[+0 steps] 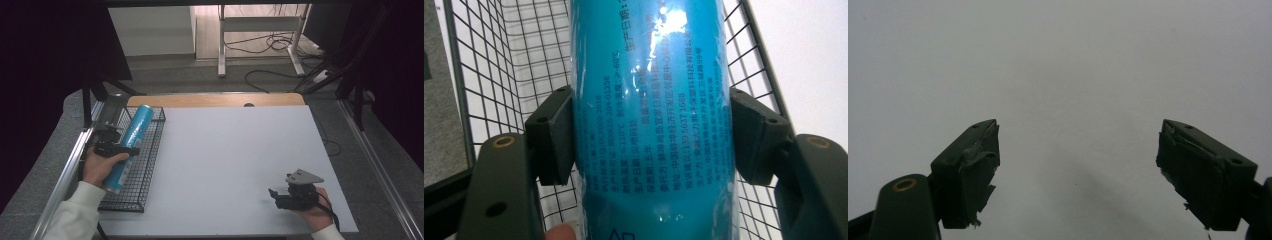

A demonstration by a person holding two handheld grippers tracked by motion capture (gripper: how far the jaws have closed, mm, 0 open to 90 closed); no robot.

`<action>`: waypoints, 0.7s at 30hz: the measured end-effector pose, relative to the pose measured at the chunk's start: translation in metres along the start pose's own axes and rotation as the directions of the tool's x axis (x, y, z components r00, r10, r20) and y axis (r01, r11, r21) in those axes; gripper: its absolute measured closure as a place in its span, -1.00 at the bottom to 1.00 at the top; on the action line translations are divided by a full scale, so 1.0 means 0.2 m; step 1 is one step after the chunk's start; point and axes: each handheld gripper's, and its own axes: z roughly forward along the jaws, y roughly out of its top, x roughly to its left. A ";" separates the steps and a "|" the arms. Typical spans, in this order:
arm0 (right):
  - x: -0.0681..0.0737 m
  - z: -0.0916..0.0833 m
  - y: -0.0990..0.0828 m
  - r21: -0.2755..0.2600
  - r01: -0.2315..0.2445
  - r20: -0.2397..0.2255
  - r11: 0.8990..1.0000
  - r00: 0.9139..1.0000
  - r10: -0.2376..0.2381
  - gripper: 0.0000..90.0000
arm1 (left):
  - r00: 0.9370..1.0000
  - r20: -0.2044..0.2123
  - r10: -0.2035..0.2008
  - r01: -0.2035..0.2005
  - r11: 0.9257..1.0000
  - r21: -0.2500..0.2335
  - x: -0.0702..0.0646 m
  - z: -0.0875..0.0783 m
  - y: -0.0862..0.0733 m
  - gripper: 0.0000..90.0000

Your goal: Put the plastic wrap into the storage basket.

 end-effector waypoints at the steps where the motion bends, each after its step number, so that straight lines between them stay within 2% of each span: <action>1: 0.00 0.00 0.00 0.000 0.000 0.001 1.000 1.000 0.000 -0.60 | 1.000 -0.003 0.002 -0.002 1.000 0.006 0.00 0.01 0.00 -0.30; 4: 0.00 0.00 0.00 0.000 0.001 0.000 1.000 1.000 -0.001 -0.60 | 0.998 -0.047 0.031 -0.029 0.999 0.028 -0.02 0.03 0.00 -0.30; 8: 0.00 0.00 0.00 0.003 0.005 0.001 1.000 1.000 -0.005 -0.60 | 0.997 -0.063 0.044 -0.041 0.998 0.038 -0.03 0.04 0.00 -0.30; 10: 0.00 0.00 0.00 0.002 0.006 0.002 1.000 1.000 -0.006 -0.60 | 0.995 -0.086 0.059 -0.055 0.997 0.052 -0.05 0.06 0.00 -0.30; 14: 0.00 0.00 0.00 0.002 0.007 0.002 1.000 1.000 -0.007 -0.60 | 0.995 -0.080 0.061 -0.055 0.996 0.066 -0.07 0.09 0.00 -0.31; 21: 0.00 0.00 -0.01 0.003 0.006 0.004 1.000 1.000 -0.006 -0.60 | 0.996 -0.082 0.043 -0.033 0.992 0.123 -0.05 0.19 -0.02 -0.32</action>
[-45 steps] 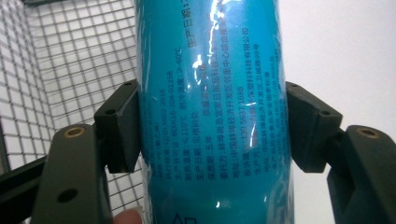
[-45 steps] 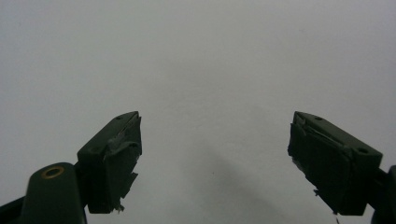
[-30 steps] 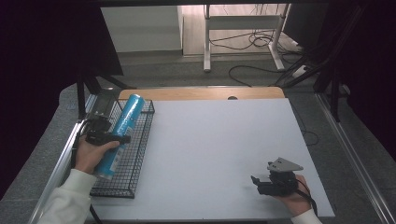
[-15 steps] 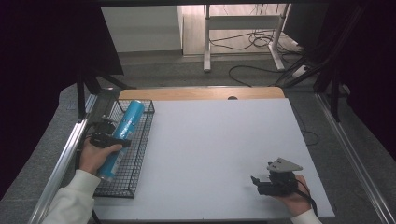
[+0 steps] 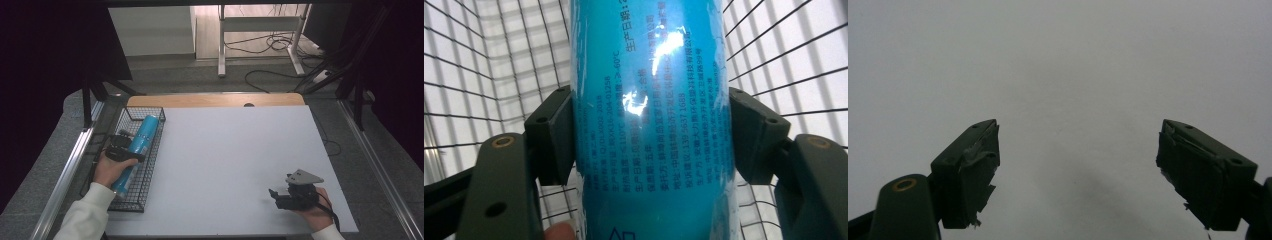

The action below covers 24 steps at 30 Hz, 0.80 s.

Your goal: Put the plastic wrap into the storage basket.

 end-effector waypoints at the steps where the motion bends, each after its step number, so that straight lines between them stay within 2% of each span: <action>1: 0.00 0.00 0.00 0.000 0.000 0.000 1.000 1.000 0.000 -0.60 | 1.000 -0.021 0.004 -0.004 1.000 -0.010 -0.01 0.00 0.00 -0.32; 2: 0.00 0.00 0.00 0.000 0.001 0.001 1.000 1.000 -0.001 -0.60 | 0.999 -0.041 -0.014 0.010 0.996 -0.085 -0.02 -0.05 0.00 -0.31; 3: 0.00 0.00 0.00 0.000 0.000 0.001 1.000 1.000 0.000 -0.60 | 1.000 -0.027 -0.014 0.011 0.993 -0.118 -0.02 -0.10 0.01 -0.32; 4: 0.00 0.00 0.00 0.000 0.000 0.001 1.000 1.000 0.000 -0.60 | 1.000 -0.027 -0.014 0.011 0.993 -0.118 -0.02 -0.10 0.01 -0.35; 5: 0.00 0.00 0.00 0.000 0.002 0.003 1.000 1.000 -0.002 -0.60 | 1.000 -0.029 0.003 -0.007 0.991 -0.133 -0.03 -0.14 0.01 -0.37; 6: 0.00 0.00 0.00 0.001 0.004 0.001 1.000 1.000 -0.004 -0.60 | 0.999 -0.034 0.009 -0.014 0.989 -0.148 -0.04 -0.16 0.01 -0.39; 7: 0.00 0.00 0.00 -0.001 0.007 0.000 1.000 1.000 -0.007 -0.60 | 0.999 -0.025 0.023 -0.027 0.983 -0.180 -0.06 -0.20 0.01 -0.42; 8: 0.00 0.00 0.00 -0.001 0.007 0.000 1.000 1.000 -0.007 -0.60 | 0.999 -0.025 0.023 -0.027 0.983 -0.180 -0.06 -0.20 0.01 -0.45; 9: 0.01 -0.01 0.00 0.000 0.010 0.000 1.000 1.000 -0.010 -0.60 | 0.999 0.003 0.037 -0.035 0.978 -0.205 -0.07 -0.23 0.00 -0.49; 10: 0.01 -0.01 0.00 0.000 0.010 0.000 1.000 1.000 -0.010 -0.60 | 0.999 0.003 0.037 -0.035 0.978 -0.205 -0.07 -0.23 0.00 -0.50; 14: 0.00 -0.01 0.00 -0.004 0.005 0.002 1.000 1.000 -0.005 -0.60 | 0.995 0.080 0.062 -0.040 0.969 -0.244 -0.09 -0.25 -0.03 -0.55; 15: 0.00 -0.01 0.00 -0.011 0.004 0.001 1.000 1.000 -0.004 -0.61 | 0.989 0.121 0.080 -0.044 0.961 -0.275 -0.10 -0.26 -0.05 -0.57; 16: 0.00 -0.01 0.00 -0.011 0.004 0.001 1.000 1.000 -0.004 -0.61 | 0.989 0.121 0.080 -0.044 0.961 -0.275 -0.10 -0.26 -0.05 -0.58; 20: 0.00 -0.01 0.01 -0.029 0.002 -0.008 1.000 1.000 -0.003 -0.60 | 0.976 0.183 0.118 -0.055 0.947 -0.315 -0.14 -0.26 -0.08 -0.58; 22: 0.00 -0.01 0.01 -0.043 0.004 -0.018 0.999 1.000 -0.005 -0.60 | 0.972 0.193 0.134 -0.065 0.943 -0.327 -0.16 -0.26 -0.09 -0.58; 23: 0.00 -0.01 0.02 -0.053 0.002 -0.024 0.999 1.000 -0.003 -0.60 | 0.969 0.199 0.144 -0.069 0.937 -0.341 -0.17 -0.26 -0.10 -0.58; 24: 0.00 -0.01 0.02 -0.057 0.000 -0.029 0.998 1.000 -0.001 -0.60 | 0.962 0.222 0.158 -0.071 0.931 -0.357 -0.20 -0.26 -0.12 -0.58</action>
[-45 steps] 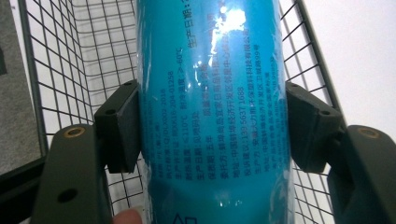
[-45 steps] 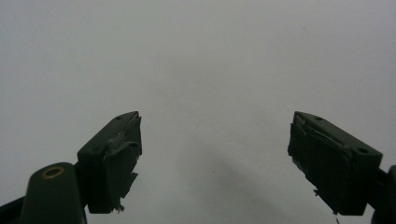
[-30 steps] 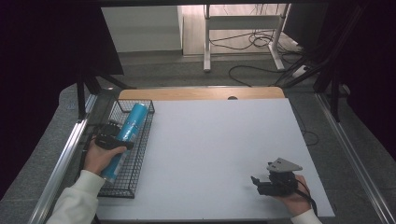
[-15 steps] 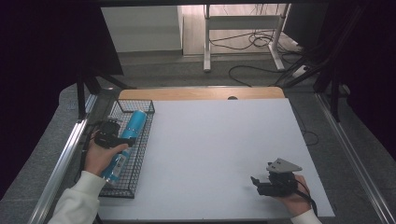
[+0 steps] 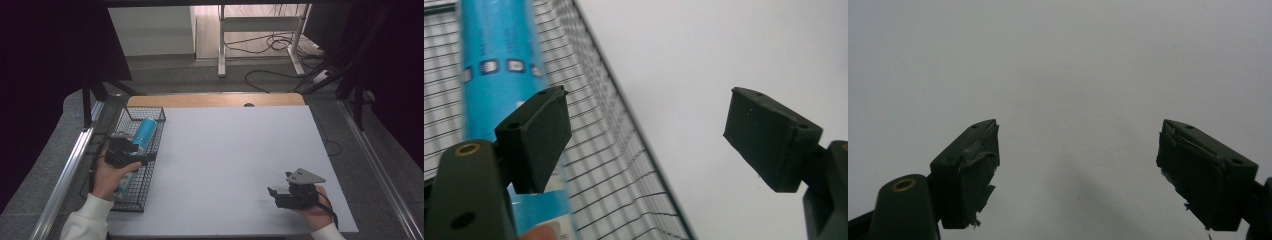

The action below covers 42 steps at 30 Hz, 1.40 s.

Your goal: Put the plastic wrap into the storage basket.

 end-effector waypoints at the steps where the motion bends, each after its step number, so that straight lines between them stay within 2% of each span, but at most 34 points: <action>1: 0.00 0.00 0.00 -0.003 -0.001 -0.006 1.000 1.000 0.001 -0.60 | 1.000 0.004 0.006 -0.005 1.000 -0.005 -0.01 0.00 0.00 -0.58; 2: 0.00 0.00 0.00 -0.003 -0.001 -0.006 1.000 1.000 0.001 -0.60 | 1.000 0.004 0.006 -0.005 1.000 -0.005 -0.01 0.00 0.00 -0.58; 3: 0.00 -0.01 -0.01 0.000 -0.002 -0.011 1.000 1.000 0.002 -0.60 | 0.999 0.013 0.029 -0.029 0.999 -0.016 -0.06 0.00 -0.02 -0.58; 4: 0.00 -0.01 -0.01 0.000 -0.002 -0.011 1.000 1.000 0.002 -0.60 | 0.999 0.013 0.029 -0.029 0.999 -0.016 -0.06 0.00 -0.02 -0.58; 5: 0.00 -0.01 -0.02 0.002 0.000 -0.008 1.000 1.000 0.000 -0.60 | 0.998 0.020 0.058 -0.058 0.998 -0.024 -0.11 0.00 -0.03 -0.58; 6: 0.00 -0.01 -0.02 0.002 0.000 -0.008 1.000 1.000 0.000 -0.60 | 0.998 0.020 0.058 -0.058 0.998 -0.024 -0.11 0.00 -0.03 -0.57; 9: -0.01 -0.03 -0.03 -0.001 -0.006 0.003 1.000 1.000 0.006 -0.60 | 0.993 0.055 0.105 -0.103 0.994 -0.047 -0.22 0.00 -0.06 -0.57; 10: -0.01 -0.03 -0.03 -0.001 -0.006 0.003 1.000 1.000 0.006 -0.60 | 0.993 0.055 0.105 -0.103 0.994 -0.047 -0.22 0.00 -0.06 -0.57; 11: -0.01 -0.04 -0.03 -0.004 -0.008 0.010 1.000 1.000 0.008 -0.60 | 0.988 0.075 0.134 -0.130 0.990 -0.052 -0.28 0.01 -0.08 -0.57; 12: -0.01 -0.04 -0.03 -0.004 -0.008 0.010 1.000 1.000 0.008 -0.60 | 0.988 0.075 0.134 -0.130 0.990 -0.052 -0.28 0.01 -0.08 -0.56; 14: -0.01 -0.05 -0.03 -0.006 -0.007 0.019 1.000 1.000 0.007 -0.60 | 0.979 0.106 0.175 -0.170 0.984 -0.053 -0.37 0.02 -0.11 -0.56; 15: -0.01 -0.05 -0.03 -0.005 -0.009 0.019 1.000 1.000 0.009 -0.60 | 0.976 0.114 0.185 -0.180 0.982 -0.053 -0.39 0.03 -0.12 -0.56; 16: -0.01 -0.05 -0.03 -0.005 -0.009 0.019 1.000 1.000 0.009 -0.60 | 0.976 0.114 0.185 -0.180 0.982 -0.053 -0.39 0.03 -0.12 -0.56; 17: -0.01 -0.06 -0.02 -0.007 -0.010 0.021 1.000 1.000 0.010 -0.60 | 0.970 0.125 0.207 -0.202 0.978 -0.054 -0.44 0.04 -0.14 -0.56; 21: 0.00 -0.05 -0.01 -0.013 -0.008 0.018 1.000 1.000 0.008 -0.60 | 0.964 0.135 0.230 -0.223 0.973 -0.065 -0.51 0.08 -0.20 -0.56; 24: 0.01 -0.05 -0.01 -0.016 -0.002 0.012 1.000 1.000 0.002 -0.60 | 0.961 0.127 0.244 -0.239 0.969 -0.057 -0.53 0.10 -0.23 -0.56; 29: 0.02 -0.04 -0.02 -0.010 0.006 -0.010 1.000 1.000 -0.006 -0.60 | 0.956 0.126 0.266 -0.267 0.964 -0.010 -0.56 0.17 -0.27 -0.56; 42: 0.02 -0.04 -0.03 -0.014 0.010 -0.017 1.000 1.000 -0.010 -0.61 | 0.960 0.121 0.254 -0.253 0.967 -0.025 -0.55 0.15 -0.28 -0.56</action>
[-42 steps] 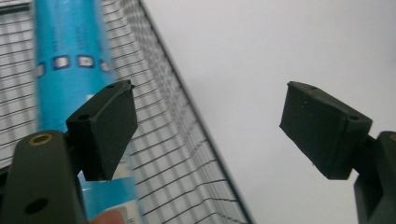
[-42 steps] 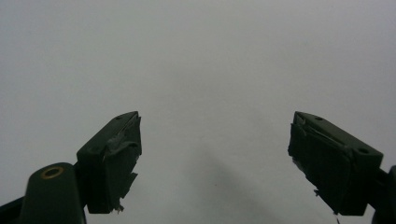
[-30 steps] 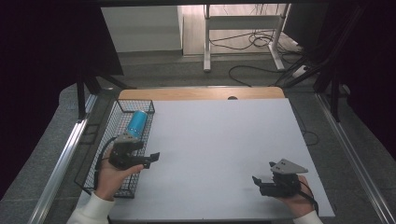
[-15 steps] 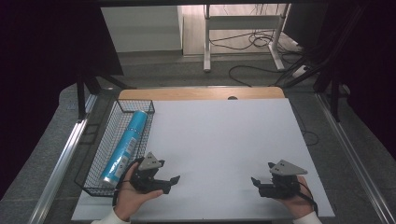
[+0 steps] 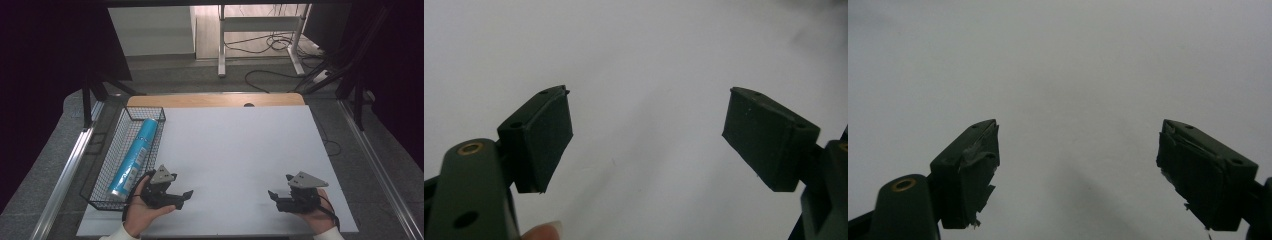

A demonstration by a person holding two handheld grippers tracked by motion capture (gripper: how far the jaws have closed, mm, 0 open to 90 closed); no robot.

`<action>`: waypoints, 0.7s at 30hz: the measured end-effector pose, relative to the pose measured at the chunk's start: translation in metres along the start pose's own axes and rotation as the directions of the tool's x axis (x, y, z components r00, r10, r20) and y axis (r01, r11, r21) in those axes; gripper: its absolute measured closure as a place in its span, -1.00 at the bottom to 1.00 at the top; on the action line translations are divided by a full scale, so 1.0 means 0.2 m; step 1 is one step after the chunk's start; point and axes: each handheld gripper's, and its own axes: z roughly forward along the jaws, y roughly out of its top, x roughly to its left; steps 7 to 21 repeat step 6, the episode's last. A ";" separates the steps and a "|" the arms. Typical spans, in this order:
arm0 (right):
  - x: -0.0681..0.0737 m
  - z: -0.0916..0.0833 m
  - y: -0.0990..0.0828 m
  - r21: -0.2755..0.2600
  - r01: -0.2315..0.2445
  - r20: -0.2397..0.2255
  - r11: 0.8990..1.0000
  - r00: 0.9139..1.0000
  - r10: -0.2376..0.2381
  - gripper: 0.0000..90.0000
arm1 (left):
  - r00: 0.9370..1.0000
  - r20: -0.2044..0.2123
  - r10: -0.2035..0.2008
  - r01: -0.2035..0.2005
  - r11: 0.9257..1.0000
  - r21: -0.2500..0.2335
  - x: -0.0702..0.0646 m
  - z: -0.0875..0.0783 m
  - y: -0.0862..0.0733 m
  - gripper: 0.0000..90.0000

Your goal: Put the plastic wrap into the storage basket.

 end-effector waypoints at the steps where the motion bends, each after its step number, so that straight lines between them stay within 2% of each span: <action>1: 0.00 0.00 0.00 -0.007 0.000 -0.001 1.000 1.000 0.000 -0.61 | 1.000 -0.003 0.002 -0.002 1.000 -0.004 0.00 0.00 0.00 -0.56; 5: 0.00 -0.01 0.01 -0.022 -0.003 -0.007 1.000 1.000 0.003 -0.63 | 1.000 -0.003 -0.005 0.005 1.000 -0.004 0.00 0.00 -0.01 -0.56; 21: 0.00 -0.01 0.01 -0.022 -0.003 -0.007 1.000 1.000 0.003 -0.63 | 1.000 -0.005 -0.004 0.004 1.000 -0.005 0.01 0.00 -0.02 -0.56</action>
